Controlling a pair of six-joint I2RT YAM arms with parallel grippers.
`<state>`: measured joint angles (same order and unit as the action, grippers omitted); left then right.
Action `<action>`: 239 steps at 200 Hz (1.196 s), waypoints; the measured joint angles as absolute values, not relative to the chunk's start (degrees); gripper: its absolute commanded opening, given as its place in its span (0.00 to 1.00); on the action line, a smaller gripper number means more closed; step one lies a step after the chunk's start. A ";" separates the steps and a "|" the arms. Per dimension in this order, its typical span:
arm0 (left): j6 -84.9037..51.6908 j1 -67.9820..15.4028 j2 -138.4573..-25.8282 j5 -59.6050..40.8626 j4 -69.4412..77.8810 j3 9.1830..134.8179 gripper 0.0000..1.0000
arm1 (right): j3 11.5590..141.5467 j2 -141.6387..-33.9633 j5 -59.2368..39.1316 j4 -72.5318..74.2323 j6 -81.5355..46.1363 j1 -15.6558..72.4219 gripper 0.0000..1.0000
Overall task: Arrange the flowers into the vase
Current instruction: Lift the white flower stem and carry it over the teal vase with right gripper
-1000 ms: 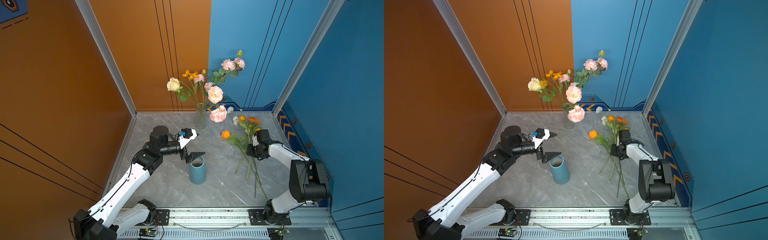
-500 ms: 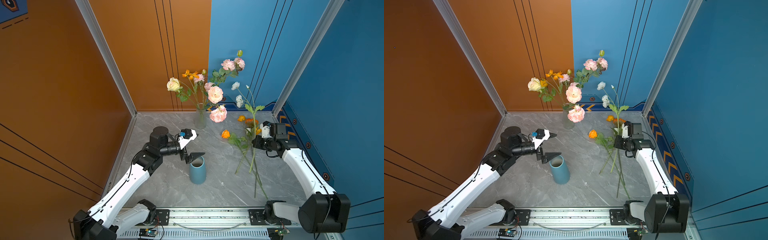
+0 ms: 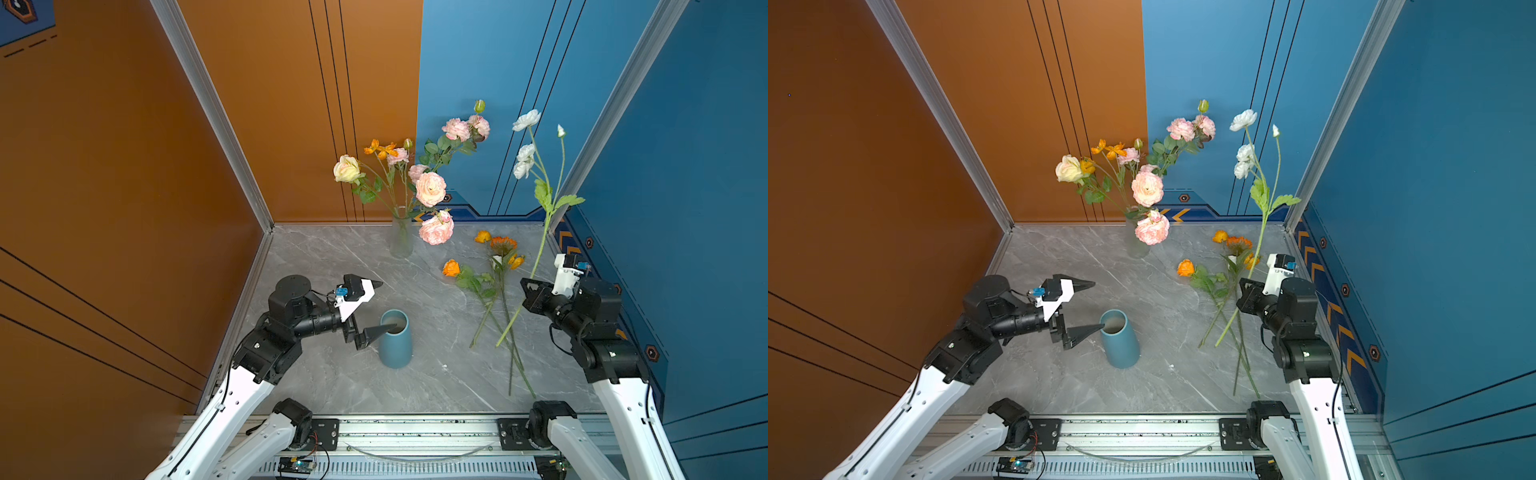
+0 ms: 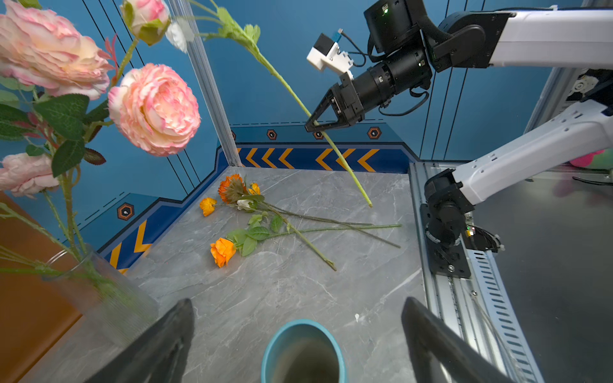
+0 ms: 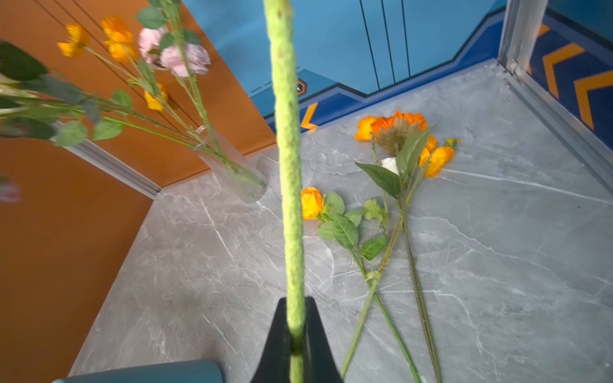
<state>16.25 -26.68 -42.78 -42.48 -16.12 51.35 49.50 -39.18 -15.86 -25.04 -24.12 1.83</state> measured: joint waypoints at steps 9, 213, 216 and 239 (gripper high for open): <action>15.31 -26.68 -41.01 -42.83 -18.04 50.98 0.98 | 49.50 -37.41 -16.03 -23.16 -24.34 3.01 0.00; 7.62 -26.57 -25.50 -36.18 -25.30 40.01 0.98 | 71.16 -71.24 -7.44 4.60 -2.59 55.77 0.00; 7.62 -26.57 -25.50 -36.14 -25.30 39.99 0.98 | 71.24 -71.77 -7.46 5.08 -2.48 55.79 0.00; 7.62 -26.57 -25.54 -35.99 -25.32 39.79 0.98 | 71.33 -75.26 -7.68 8.16 -1.34 56.31 0.00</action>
